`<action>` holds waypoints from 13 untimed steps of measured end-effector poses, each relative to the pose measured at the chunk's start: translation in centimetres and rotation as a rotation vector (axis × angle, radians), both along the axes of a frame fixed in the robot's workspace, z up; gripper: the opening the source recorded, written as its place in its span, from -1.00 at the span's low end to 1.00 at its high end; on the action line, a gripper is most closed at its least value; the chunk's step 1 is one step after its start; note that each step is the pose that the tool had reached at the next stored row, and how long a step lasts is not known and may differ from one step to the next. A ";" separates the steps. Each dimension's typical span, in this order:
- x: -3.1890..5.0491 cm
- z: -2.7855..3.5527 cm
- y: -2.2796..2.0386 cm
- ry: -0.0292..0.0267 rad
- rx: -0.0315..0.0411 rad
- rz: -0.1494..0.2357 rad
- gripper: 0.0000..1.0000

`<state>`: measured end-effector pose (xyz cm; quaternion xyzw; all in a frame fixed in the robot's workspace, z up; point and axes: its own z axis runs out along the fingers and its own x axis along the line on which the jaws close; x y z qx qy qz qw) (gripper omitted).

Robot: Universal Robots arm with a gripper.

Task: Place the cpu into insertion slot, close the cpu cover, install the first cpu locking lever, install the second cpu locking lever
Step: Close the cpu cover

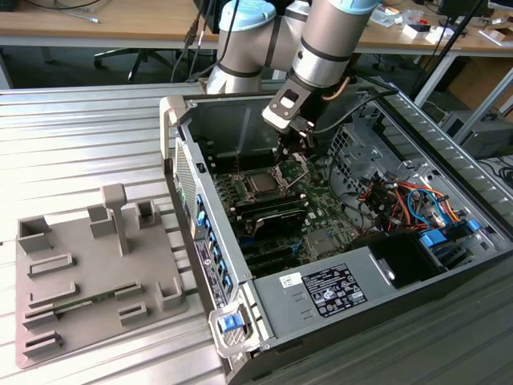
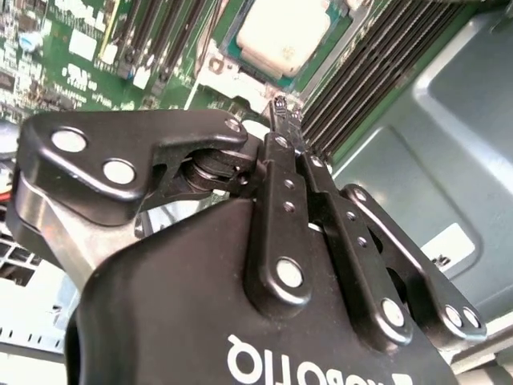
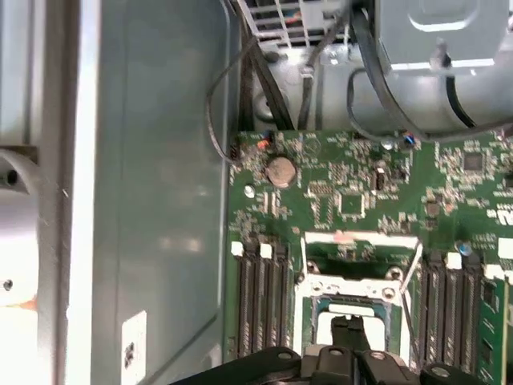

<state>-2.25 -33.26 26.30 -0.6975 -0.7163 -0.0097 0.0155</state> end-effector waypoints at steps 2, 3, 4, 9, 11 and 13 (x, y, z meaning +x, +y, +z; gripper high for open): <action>0.94 0.01 0.00 0.0019 0.0052 0.000 -0.79; 1.63 0.03 -0.01 0.0039 0.0078 0.000 -0.79; 2.03 0.03 -0.01 0.0048 0.0097 0.000 -0.79; 4.63 0.06 0.00 0.0095 0.0247 0.001 -0.79; 5.67 0.06 0.00 0.0134 0.0259 0.001 -0.79; 6.90 0.06 0.00 0.0217 0.0258 0.001 -0.79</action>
